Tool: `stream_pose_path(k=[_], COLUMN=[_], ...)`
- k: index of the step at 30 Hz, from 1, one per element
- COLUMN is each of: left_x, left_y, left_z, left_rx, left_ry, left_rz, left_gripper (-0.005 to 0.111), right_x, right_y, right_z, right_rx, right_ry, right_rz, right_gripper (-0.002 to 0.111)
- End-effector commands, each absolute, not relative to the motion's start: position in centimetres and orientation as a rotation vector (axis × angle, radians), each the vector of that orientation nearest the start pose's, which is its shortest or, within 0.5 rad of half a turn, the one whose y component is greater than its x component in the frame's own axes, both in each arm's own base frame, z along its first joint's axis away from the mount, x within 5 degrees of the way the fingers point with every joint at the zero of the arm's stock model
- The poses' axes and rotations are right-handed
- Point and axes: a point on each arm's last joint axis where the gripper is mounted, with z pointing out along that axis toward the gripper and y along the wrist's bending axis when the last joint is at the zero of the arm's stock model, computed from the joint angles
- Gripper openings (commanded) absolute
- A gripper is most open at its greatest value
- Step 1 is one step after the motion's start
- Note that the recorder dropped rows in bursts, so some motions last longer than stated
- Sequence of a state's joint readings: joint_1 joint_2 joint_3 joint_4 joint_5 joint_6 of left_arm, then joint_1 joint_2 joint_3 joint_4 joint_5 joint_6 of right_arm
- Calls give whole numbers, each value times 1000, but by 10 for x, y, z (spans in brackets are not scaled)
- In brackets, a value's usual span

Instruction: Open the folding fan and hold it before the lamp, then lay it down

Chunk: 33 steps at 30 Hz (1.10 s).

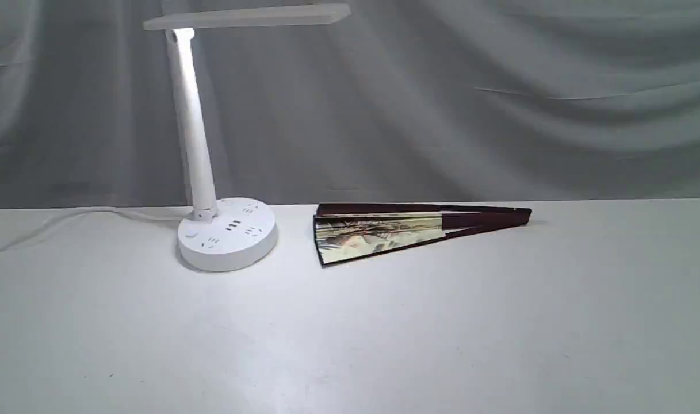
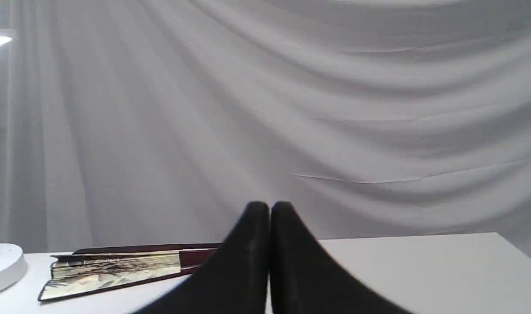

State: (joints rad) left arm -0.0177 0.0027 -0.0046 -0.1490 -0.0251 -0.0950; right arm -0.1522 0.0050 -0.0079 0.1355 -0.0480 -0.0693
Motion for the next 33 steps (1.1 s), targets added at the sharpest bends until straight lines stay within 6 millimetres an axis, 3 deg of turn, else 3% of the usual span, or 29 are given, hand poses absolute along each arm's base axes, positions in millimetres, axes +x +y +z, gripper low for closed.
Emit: stream_pose_path(k=[1, 14, 28, 33], left_x=[54, 28, 7, 20], left_y=[-2, -5, -4, -5], left_z=[224, 293, 322, 325], left_rx=[-179, -132, -82, -86], left_ry=[1459, 1466, 1500, 1563], left_rz=[-241, -265, -197, -193], left_gripper=[0, 0, 0, 0], right_x=[52, 34, 14, 25], right_y=[-8, -1, 5, 4], right_z=[234, 284, 317, 329], right_rx=[180, 165, 126, 123], right_ry=[1397, 1435, 1460, 1568], right_rz=[-42, 23, 21, 16], right_gripper=[0, 0, 0, 0])
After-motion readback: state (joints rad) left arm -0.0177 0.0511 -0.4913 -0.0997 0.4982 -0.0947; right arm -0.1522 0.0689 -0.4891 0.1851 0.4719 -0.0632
